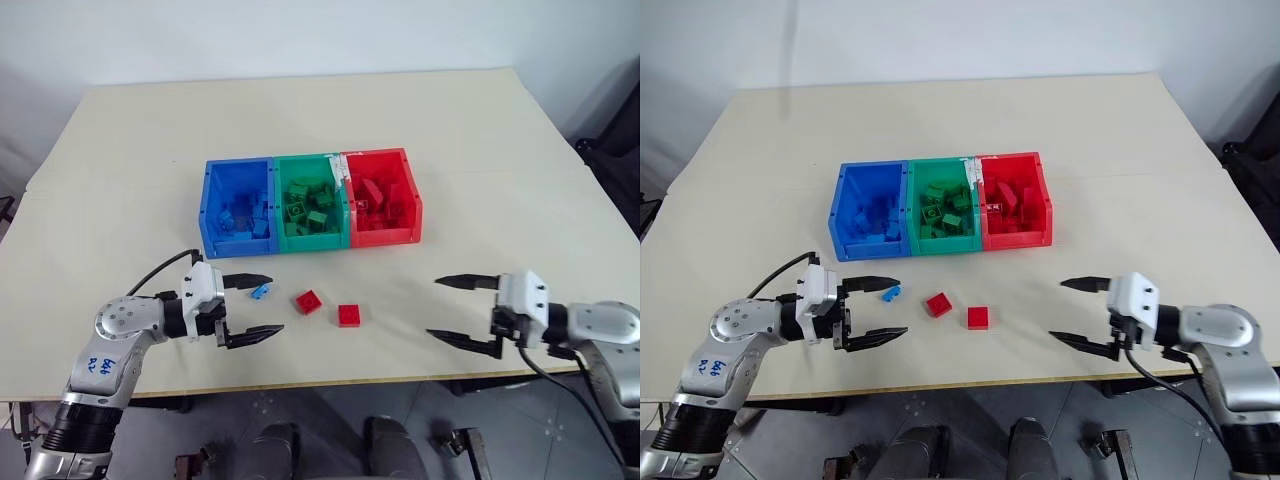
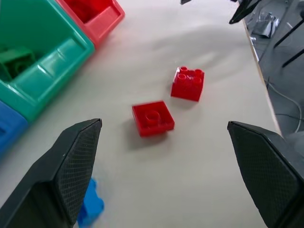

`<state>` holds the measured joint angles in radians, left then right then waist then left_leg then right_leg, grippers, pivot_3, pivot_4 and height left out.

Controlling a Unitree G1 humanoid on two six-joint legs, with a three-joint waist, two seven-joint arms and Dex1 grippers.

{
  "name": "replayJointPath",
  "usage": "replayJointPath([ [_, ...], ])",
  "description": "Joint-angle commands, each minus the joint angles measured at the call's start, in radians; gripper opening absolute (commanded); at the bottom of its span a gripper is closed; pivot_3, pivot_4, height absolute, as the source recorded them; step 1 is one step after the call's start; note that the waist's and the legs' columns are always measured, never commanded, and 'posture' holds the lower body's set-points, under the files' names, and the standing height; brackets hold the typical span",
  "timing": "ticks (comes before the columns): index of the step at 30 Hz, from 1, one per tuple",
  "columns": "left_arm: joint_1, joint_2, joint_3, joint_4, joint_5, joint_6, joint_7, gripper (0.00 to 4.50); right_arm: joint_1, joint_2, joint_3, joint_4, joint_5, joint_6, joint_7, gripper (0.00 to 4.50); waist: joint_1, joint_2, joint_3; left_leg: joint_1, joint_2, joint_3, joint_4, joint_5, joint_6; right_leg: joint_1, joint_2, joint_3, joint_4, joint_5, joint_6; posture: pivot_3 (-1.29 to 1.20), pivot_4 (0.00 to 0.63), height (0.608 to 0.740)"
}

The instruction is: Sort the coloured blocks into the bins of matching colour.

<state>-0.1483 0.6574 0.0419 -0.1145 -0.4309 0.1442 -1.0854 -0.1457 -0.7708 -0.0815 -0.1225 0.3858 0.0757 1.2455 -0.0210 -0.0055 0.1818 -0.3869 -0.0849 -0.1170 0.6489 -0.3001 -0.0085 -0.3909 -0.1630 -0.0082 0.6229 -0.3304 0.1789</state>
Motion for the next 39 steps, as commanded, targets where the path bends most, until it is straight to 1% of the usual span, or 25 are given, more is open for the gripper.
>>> replayJointPath([
  [1,0.047,0.019,0.062,-0.05,-0.016,-0.035,0.003,4.5,-0.102,0.016,0.128,-0.062,-0.001,0.163,-0.013,4.47,-0.002,0.0,0.0,0.0,0.001,0.0,0.0,0.0,0.0,0.0,-0.001,0.0,0.0,0.0,0.0,0.0,0.15,0.74],
  [2,0.064,0.017,0.08,-0.059,-0.026,-0.032,0.01,4.5,-0.137,0.027,0.167,-0.065,-0.014,0.204,-0.022,4.47,-0.002,0.0,0.0,-0.001,0.001,0.0,0.0,0.0,0.0,0.0,-0.001,0.0,0.0,0.0,0.0,0.0,0.15,0.74],
  [3,0.083,0.014,0.099,-0.072,-0.048,-0.018,0.016,4.5,-0.17,0.046,0.201,-0.062,-0.023,0.215,-0.024,4.47,-0.002,0.0,0.0,-0.001,0.001,0.0,0.0,0.0,0.0,-0.001,-0.001,0.0,-0.001,0.0,0.0,0.0,0.15,0.74],
  [6,0.169,0.036,0.141,-0.11,-0.05,-0.021,0.009,4.5,-0.263,0.103,0.312,-0.018,-0.082,0.234,-0.024,4.47,-0.004,0.0,0.0,-0.001,0.002,0.0,0.0,0.0,0.0,-0.001,-0.001,0.0,-0.001,0.0,0.0,0.0,0.15,0.74],
  [10,0.245,0.04,0.197,-0.132,-0.043,-0.034,0.039,4.5,-0.324,0.143,0.393,0.056,-0.159,0.219,-0.032,4.47,0.004,0.0,0.0,-0.001,0.001,-0.001,-0.001,0.0,0.0,-0.001,-0.001,0.0,-0.001,0.0,0.0,0.0,0.15,0.74],
  [13,0.286,0.039,0.23,-0.141,-0.041,-0.041,0.055,4.5,-0.346,0.153,0.42,0.102,-0.202,0.185,-0.028,3.85,0.018,0.0,0.0,-0.002,0.001,-0.001,0.0,-0.001,0.0,-0.001,-0.001,-0.001,-0.001,0.0,0.0,0.0,0.15,0.74],
  [18,0.329,0.031,0.243,-0.179,-0.043,-0.043,0.074,4.5,-0.348,0.155,0.413,0.114,-0.206,0.172,-0.023,2.13,0.02,0.0,0.0,-0.001,0.001,-0.001,0.0,-0.001,0.0,-0.001,-0.001,-0.001,-0.001,0.0,-0.001,0.0,0.15,0.74],
  [19,0.331,0.029,0.243,-0.183,-0.044,-0.044,0.077,4.5,-0.345,0.154,0.408,0.112,-0.205,0.164,-0.024,1.7,0.02,0.0,0.0,-0.002,0.001,-0.001,0.0,-0.001,0.0,-0.001,-0.001,-0.001,-0.001,0.0,-0.001,0.0,0.15,0.74],
  [20,0.333,0.028,0.244,-0.186,-0.045,-0.045,0.08,4.5,-0.342,0.153,0.4,0.108,-0.201,0.159,-0.028,1.45,0.02,0.0,0.0,-0.001,0.001,-0.001,0.0,-0.001,0.0,-0.001,-0.001,-0.001,-0.001,0.0,-0.001,0.0,0.15,0.74],
  [23,0.333,0.022,0.244,-0.193,-0.049,-0.049,0.085,4.5,-0.338,0.155,0.353,0.076,-0.158,0.177,-0.041,1.47,0.019,0.0,0.0,-0.001,0.001,-0.001,0.0,-0.001,0.0,-0.001,-0.001,-0.001,-0.001,0.0,-0.001,0.0,0.15,0.74],
  [26,0.324,0.007,0.247,-0.202,-0.067,-0.047,0.102,4.5,-0.366,0.18,0.247,0.035,-0.072,0.269,-0.112,1.47,0.02,0.0,0.0,-0.002,0.001,-0.001,0.0,-0.001,0.0,-0.001,-0.001,-0.001,-0.001,0.0,-0.001,0.0,0.15,0.74],
  [28,0.308,-0.014,0.248,-0.21,-0.084,-0.032,0.131,4.5,-0.461,0.195,0.147,0.087,-0.055,0.324,-0.222,1.47,0.016,0.0,0.0,-0.001,0.001,-0.001,0.0,-0.001,0.0,-0.001,0.0,-0.001,-0.001,0.0,-0.001,0.0,0.15,0.74],
  [30,0.3,-0.023,0.245,-0.212,-0.083,-0.027,0.144,4.5,-0.54,0.206,0.09,0.157,-0.07,0.339,-0.312,1.47,0.016,0.0,0.0,-0.002,0.002,0.0,0.0,0.0,0.0,-0.002,0.0,0.0,0.0,0.0,-0.001,0.0,0.15,0.74],
  [32,0.299,-0.024,0.241,-0.213,-0.079,-0.025,0.148,4.5,-0.57,0.21,0.08,0.193,-0.089,0.346,-0.35,1.47,0.018,0.0,0.0,-0.001,0.002,0.0,0.0,0.0,-0.001,-0.002,0.0,0.0,0.0,0.0,-0.001,0.0,0.15,0.74],
  [35,0.293,-0.028,0.236,-0.21,-0.071,-0.02,0.163,4.5,-0.657,0.224,0.092,0.343,-0.159,0.283,-0.403,1.47,0.017,0.0,0.0,-0.001,0.003,-0.001,-0.002,-0.001,-0.001,-0.002,0.001,-0.001,0.0,0.0,-0.002,0.0,0.15,0.74],
  [38,0.287,-0.028,0.234,-0.205,-0.064,-0.022,0.176,4.5,-0.701,0.241,0.115,0.446,-0.186,0.221,-0.383,1.47,0.014,0.0,0.0,-0.002,0.002,0.0,-0.002,-0.001,-0.001,-0.002,0.001,-0.001,0.0,0.0,-0.002,0.0,0.15,0.74],
  [39,0.285,-0.028,0.233,-0.204,-0.063,-0.022,0.178,4.5,-0.71,0.248,0.119,0.473,-0.192,0.204,-0.381,2.23,0.014,0.0,0.0,-0.002,0.002,0.0,-0.002,-0.001,-0.001,-0.002,0.001,-0.001,0.001,0.0,-0.002,0.0,0.15,0.74],
])
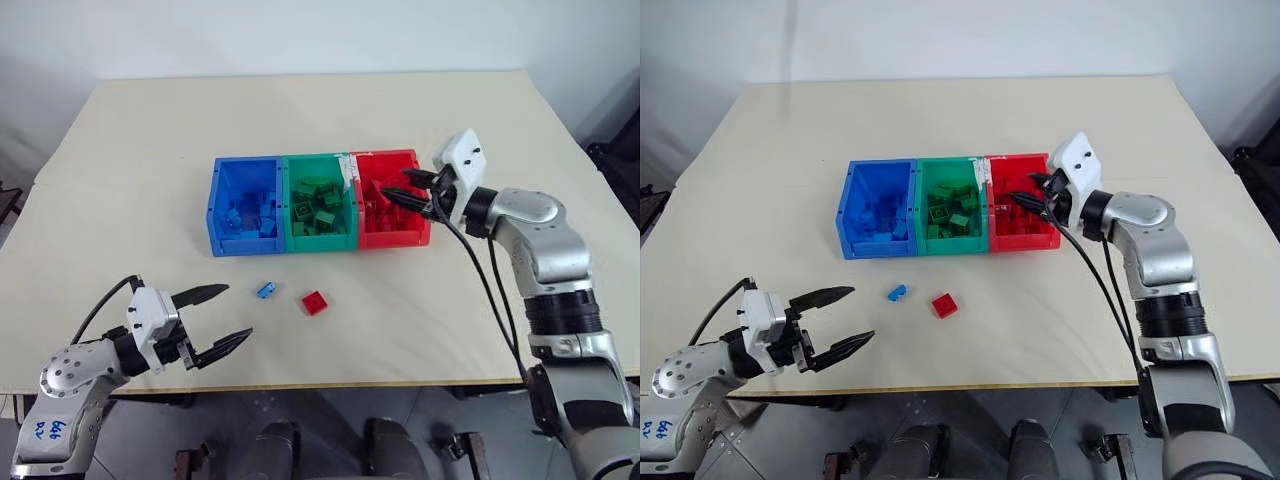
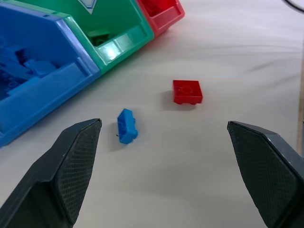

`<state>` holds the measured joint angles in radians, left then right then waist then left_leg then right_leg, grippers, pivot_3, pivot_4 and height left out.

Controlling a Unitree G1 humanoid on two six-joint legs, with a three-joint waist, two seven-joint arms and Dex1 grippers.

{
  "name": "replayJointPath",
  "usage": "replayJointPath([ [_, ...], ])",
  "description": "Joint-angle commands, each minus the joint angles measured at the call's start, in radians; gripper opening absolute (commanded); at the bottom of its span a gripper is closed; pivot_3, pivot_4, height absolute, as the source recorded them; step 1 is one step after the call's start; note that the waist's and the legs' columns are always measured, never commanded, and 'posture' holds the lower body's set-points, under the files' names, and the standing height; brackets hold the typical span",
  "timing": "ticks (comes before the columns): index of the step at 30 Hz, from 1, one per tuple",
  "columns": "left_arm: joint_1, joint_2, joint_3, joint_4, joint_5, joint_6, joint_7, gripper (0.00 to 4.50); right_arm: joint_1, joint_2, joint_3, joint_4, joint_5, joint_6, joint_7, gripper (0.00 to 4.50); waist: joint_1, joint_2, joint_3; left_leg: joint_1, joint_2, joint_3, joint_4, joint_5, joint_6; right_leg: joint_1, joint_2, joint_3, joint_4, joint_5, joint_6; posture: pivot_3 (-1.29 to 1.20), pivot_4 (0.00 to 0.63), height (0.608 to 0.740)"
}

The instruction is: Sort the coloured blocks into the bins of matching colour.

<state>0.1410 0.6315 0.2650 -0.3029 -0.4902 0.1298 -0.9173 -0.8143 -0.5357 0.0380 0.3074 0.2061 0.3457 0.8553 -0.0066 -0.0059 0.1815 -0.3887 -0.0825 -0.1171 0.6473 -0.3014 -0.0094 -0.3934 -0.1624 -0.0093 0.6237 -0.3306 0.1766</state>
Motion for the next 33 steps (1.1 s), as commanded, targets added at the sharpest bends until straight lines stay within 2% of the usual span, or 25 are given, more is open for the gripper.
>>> replayJointPath([
  [1,-0.006,-0.002,0.01,-0.014,-0.003,-0.008,0.012,4.5,-0.049,0.021,0.0,0.065,-0.017,-0.086,0.011,2.49,-0.002,0.0,0.0,0.0,0.0,0.0,0.0,0.0,0.0,0.0,0.0,0.0,0.0,0.0,0.0,0.0,0.15,0.74],
  [6,-0.013,0.002,0.008,-0.008,0.003,-0.01,0.014,4.5,-0.04,0.021,-0.009,0.073,-0.022,-0.128,0.022,4.24,-0.011,0.0,0.0,0.0,0.0,0.0,0.0,0.0,0.0,0.0,0.0,0.0,0.002,0.0,0.0,0.0,0.15,0.74],
  [7,-0.016,0.003,0.006,-0.006,0.004,-0.01,0.014,4.5,-0.027,0.013,-0.013,0.056,-0.019,-0.135,0.026,4.46,-0.013,0.0,0.0,0.0,0.0,0.0,0.0,0.0,0.0,0.0,0.0,0.0,0.002,0.0,0.0,0.0,0.15,0.74],
  [11,-0.051,0.012,-0.031,0.007,0.019,0.001,0.0,4.5,0.106,-0.04,-0.064,-0.115,0.069,-0.153,0.124,4.46,-0.001,0.0,0.0,-0.001,0.0,-0.002,0.0,0.0,0.0,0.0,0.0,-0.001,0.002,0.0,0.0,0.0,0.15,0.74],
  [15,-0.124,0.018,-0.108,0.031,0.035,0.009,-0.039,4.5,0.418,-0.181,-0.161,-0.341,0.175,-0.203,0.305,4.46,0.023,0.0,0.0,-0.002,-0.001,-0.004,0.001,-0.001,0.001,0.001,0.0,-0.003,0.001,0.0,0.0,0.0,0.15,0.74],
  [21,-0.214,0.02,-0.172,0.096,0.054,0.014,-0.072,4.5,0.715,-0.307,-0.256,-0.332,0.146,-0.383,0.41,4.46,0.02,0.0,0.0,0.0,-0.006,0.001,0.002,-0.001,0.002,0.002,-0.001,-0.002,-0.003,0.001,0.002,0.0,0.15,0.74],
  [27,-0.241,0.021,-0.167,0.147,0.065,-0.033,-0.104,4.5,0.691,-0.286,-0.209,-0.323,0.154,-0.393,0.392,4.46,-0.002,0.0,0.0,0.002,-0.003,0.005,0.002,0.0,0.001,0.002,0.0,0.0,-0.001,0.001,0.002,0.0,0.15,0.74],
  [33,-0.192,0.031,-0.086,0.127,0.032,-0.054,-0.09,4.5,0.485,-0.187,-0.007,-0.369,0.15,-0.25,0.408,4.46,-0.003,0.0,0.0,0.002,0.003,0.004,0.003,0.0,0.001,0.002,0.0,0.0,-0.001,0.001,0.001,0.0,0.15,0.74],
])
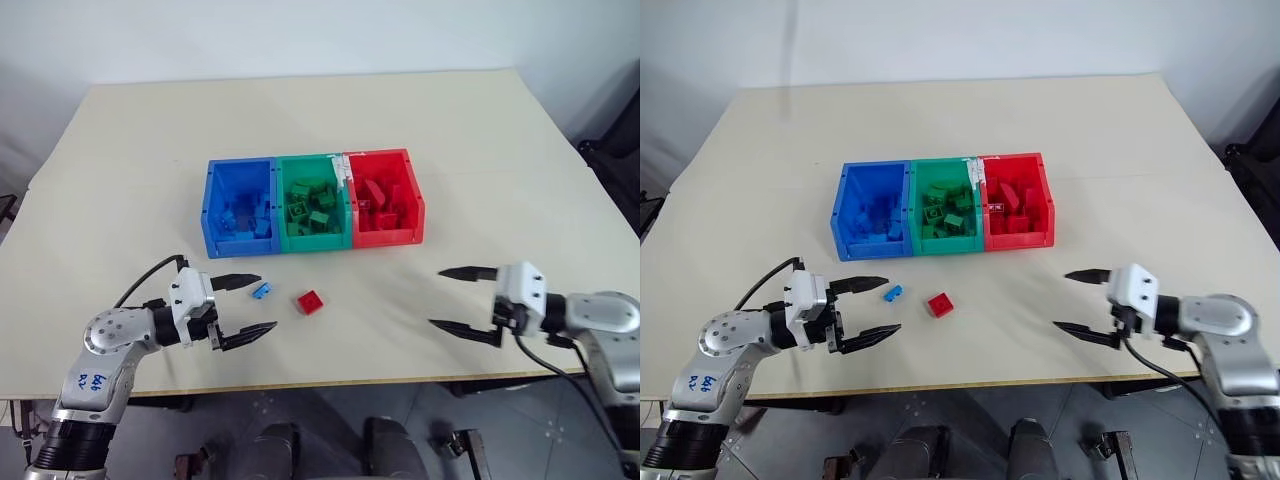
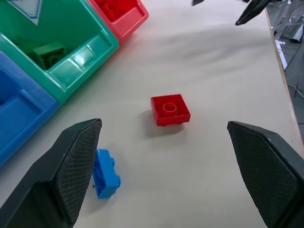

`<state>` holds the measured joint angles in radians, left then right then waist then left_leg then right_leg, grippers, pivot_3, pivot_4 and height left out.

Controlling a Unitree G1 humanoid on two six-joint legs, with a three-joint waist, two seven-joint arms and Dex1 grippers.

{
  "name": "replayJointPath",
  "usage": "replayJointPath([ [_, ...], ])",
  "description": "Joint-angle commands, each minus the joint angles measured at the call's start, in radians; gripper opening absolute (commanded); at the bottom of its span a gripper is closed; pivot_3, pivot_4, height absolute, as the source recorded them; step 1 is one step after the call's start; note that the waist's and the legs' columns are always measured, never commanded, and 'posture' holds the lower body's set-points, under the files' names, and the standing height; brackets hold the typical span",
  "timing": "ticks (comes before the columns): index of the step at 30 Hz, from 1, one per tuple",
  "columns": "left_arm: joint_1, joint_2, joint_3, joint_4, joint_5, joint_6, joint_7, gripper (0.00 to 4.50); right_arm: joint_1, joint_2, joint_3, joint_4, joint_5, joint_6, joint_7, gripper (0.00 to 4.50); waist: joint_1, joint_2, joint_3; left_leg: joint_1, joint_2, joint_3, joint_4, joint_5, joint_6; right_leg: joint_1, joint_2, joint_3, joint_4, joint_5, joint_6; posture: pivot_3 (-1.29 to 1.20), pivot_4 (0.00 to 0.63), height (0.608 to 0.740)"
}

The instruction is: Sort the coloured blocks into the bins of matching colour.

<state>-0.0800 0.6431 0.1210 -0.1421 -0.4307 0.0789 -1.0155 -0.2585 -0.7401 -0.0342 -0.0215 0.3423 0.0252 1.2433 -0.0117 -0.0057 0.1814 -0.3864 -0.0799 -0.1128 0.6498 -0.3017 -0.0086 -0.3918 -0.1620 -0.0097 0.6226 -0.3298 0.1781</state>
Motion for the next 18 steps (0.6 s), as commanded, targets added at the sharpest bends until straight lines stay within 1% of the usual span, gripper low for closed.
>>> replayJointPath([
  [1,0.056,0.027,0.082,-0.043,-0.039,0.012,0.009,4.5,-0.121,0.04,0.109,-0.035,0.011,0.093,0.036,4.46,-0.001,0.0,0.0,0.0,0.0,0.0,0.0,0.0,0.0,0.0,0.0,0.0,0.0,0.0,0.0,0.0,0.15,0.74],
  [3,0.128,0.045,0.133,-0.045,-0.042,0.009,0.001,4.5,-0.219,0.088,0.21,-0.01,-0.026,0.119,0.067,4.46,-0.004,0.0,0.0,0.0,0.0,0.0,0.0,0.0,0.0,-0.001,0.0,0.0,0.0,0.0,0.0,0.0,0.15,0.74],
  [6,0.216,0.046,0.191,-0.047,-0.041,-0.005,0.016,4.5,-0.339,0.169,0.313,0.068,-0.075,0.118,0.097,4.46,-0.01,0.0,0.0,0.0,0.001,-0.001,-0.001,0.0,0.0,-0.001,0.0,0.0,-0.001,0.0,-0.001,0.0,0.15,0.74],
  [9,0.28,0.029,0.223,-0.071,-0.04,-0.014,0.041,4.5,-0.437,0.231,0.381,0.164,-0.116,0.119,0.129,4.46,-0.011,0.0,0.0,-0.001,0.001,-0.002,-0.001,-0.001,0.0,-0.001,0.0,-0.001,-0.001,0.0,-0.001,0.0,0.15,0.74],
  [11,0.319,0.014,0.23,-0.096,-0.038,-0.016,0.058,4.5,-0.497,0.268,0.432,0.246,-0.176,0.084,0.134,4.46,-0.008,0.0,0.0,-0.001,0.0,-0.003,0.0,-0.001,0.0,0.0,0.0,-0.001,-0.001,0.0,-0.002,0.0,0.15,0.74],
  [15,0.357,-0.006,0.223,-0.128,-0.03,-0.02,0.077,4.5,-0.573,0.327,0.484,0.362,-0.246,0.056,0.13,4.46,-0.009,0.0,0.0,-0.001,0.0,-0.004,0.0,-0.001,0.0,0.0,0.0,-0.002,0.0,0.001,-0.003,0.0,0.15,0.74],
  [18,0.355,-0.012,0.218,-0.14,-0.029,-0.014,0.089,4.5,-0.603,0.342,0.502,0.415,-0.289,0.04,0.134,4.46,-0.013,0.0,0.0,-0.001,0.0,-0.004,-0.001,-0.001,-0.001,-0.001,0.0,-0.003,0.0,0.001,-0.003,0.0,0.15,0.74],
])
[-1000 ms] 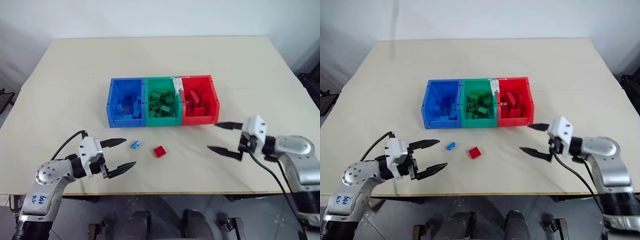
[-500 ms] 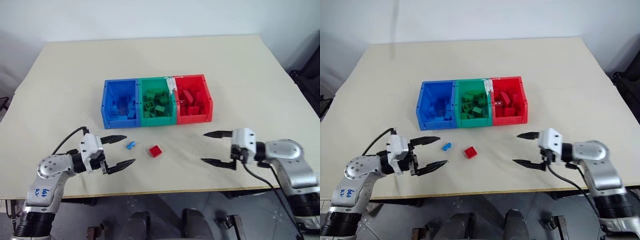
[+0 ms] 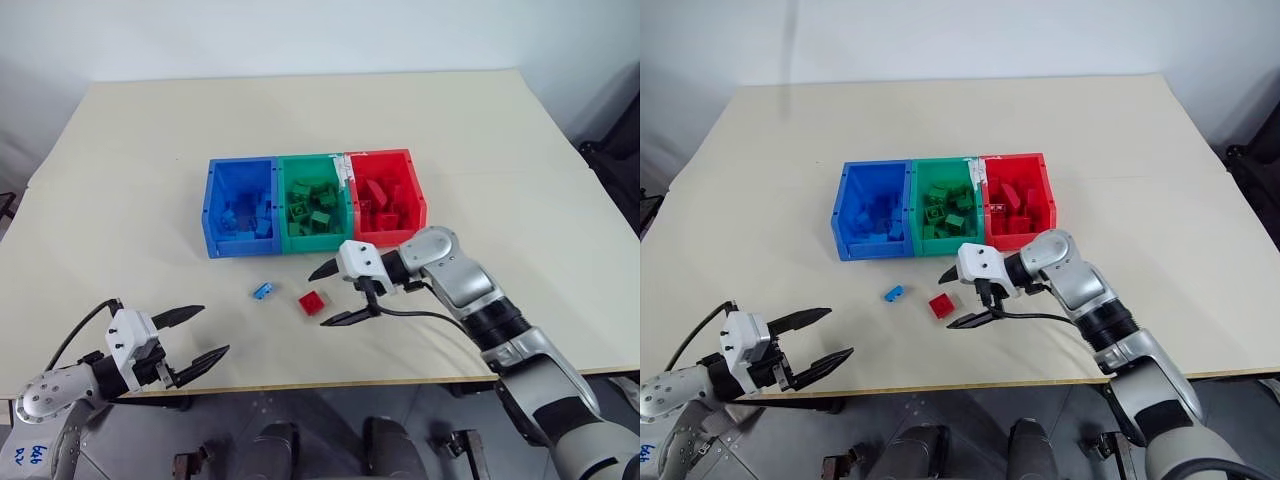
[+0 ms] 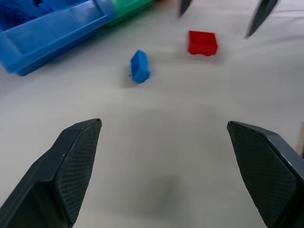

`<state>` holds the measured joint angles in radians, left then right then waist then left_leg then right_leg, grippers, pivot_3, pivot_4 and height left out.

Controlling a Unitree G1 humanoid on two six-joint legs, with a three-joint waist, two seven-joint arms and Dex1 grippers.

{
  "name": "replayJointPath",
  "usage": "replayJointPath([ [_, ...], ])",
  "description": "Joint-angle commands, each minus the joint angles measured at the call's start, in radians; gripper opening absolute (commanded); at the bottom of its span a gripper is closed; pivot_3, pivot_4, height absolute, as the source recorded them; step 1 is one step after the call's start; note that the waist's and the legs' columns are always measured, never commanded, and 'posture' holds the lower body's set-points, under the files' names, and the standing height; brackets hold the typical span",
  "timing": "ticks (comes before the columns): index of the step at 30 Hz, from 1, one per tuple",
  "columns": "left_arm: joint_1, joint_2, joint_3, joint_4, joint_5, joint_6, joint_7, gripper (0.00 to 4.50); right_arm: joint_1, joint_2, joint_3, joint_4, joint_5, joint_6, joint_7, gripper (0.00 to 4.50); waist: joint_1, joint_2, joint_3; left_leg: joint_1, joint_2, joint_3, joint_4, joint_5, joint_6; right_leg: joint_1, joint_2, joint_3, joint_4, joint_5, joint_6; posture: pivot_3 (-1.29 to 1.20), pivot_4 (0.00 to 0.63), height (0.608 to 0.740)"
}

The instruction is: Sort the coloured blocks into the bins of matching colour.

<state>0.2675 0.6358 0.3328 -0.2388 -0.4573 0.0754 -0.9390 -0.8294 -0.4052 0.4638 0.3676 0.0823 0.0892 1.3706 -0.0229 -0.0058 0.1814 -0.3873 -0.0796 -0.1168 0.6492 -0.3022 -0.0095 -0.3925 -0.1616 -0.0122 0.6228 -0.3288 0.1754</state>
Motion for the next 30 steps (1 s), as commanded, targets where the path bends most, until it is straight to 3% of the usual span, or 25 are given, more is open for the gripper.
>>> replayJointPath([
  [1,0.006,-0.005,0.005,-0.044,-0.003,-0.01,0.015,4.5,-0.037,0.01,0.005,0.037,-0.037,-0.026,0.008,4.46,-0.003,0.0,0.0,0.0,0.0,0.0,0.0,0.0,0.0,0.0,0.0,0.0,0.0,0.0,0.0,0.0,0.15,0.74],
  [2,0.004,-0.005,0.004,-0.043,-0.004,-0.009,0.017,4.5,-0.042,0.013,0.004,0.047,-0.042,-0.03,0.01,4.46,-0.004,0.0,0.0,0.0,0.0,0.0,0.0,0.0,0.0,0.0,0.0,0.0,0.001,0.0,0.0,0.0,0.15,0.74],
  [5,-0.014,-0.003,-0.007,-0.036,-0.002,-0.011,0.016,4.5,-0.051,0.021,0.003,0.064,-0.051,-0.029,0.026,3.92,-0.005,0.0,0.0,0.0,0.001,0.0,0.0,0.0,0.0,0.0,0.001,0.0,0.003,0.0,0.0,0.0,0.15,0.74],
  [13,-0.059,0.005,-0.026,-0.02,-0.003,-0.008,0.009,4.5,-0.035,0.029,-0.015,0.035,-0.046,-0.001,0.028,1.2,-0.007,0.0,0.0,0.0,0.004,0.001,0.0,-0.001,-0.003,-0.001,0.005,0.0,0.003,0.0,-0.001,0.0,0.15,0.74],
  [20,-0.07,0.008,-0.028,-0.013,-0.001,-0.008,0.002,4.5,-0.017,0.005,-0.038,-0.015,-0.037,0.057,0.016,1.2,-0.006,0.0,0.0,0.0,0.006,0.001,0.0,-0.002,-0.003,-0.001,0.007,0.001,0.003,0.0,-0.002,0.0,0.15,0.74],
  [23,-0.071,0.011,-0.026,-0.01,-0.003,-0.009,-0.003,4.5,-0.009,-0.01,-0.045,-0.05,-0.029,0.086,0.022,1.74,-0.005,0.0,0.0,0.0,0.006,0.001,0.0,-0.002,-0.003,-0.001,0.007,0.001,0.003,0.0,-0.002,0.0,0.15,0.74],
  [28,-0.067,0.015,-0.024,-0.003,-0.004,-0.012,-0.011,4.5,-0.028,0.009,-0.033,-0.019,-0.048,-0.015,0.02,3.36,-0.006,0.0,0.0,0.0,0.006,0.001,0.0,-0.002,-0.004,-0.001,0.008,0.001,0.002,0.0,-0.002,0.0,0.15,0.74],
  [30,-0.066,0.015,-0.024,-0.003,-0.004,-0.012,-0.013,4.5,-0.047,0.041,-0.018,0.022,-0.054,-0.041,0.023,3.36,-0.008,0.0,0.0,0.0,0.006,0.001,0.0,-0.002,-0.004,-0.001,0.008,0.001,0.002,0.0,-0.002,0.0,0.15,0.74],
])
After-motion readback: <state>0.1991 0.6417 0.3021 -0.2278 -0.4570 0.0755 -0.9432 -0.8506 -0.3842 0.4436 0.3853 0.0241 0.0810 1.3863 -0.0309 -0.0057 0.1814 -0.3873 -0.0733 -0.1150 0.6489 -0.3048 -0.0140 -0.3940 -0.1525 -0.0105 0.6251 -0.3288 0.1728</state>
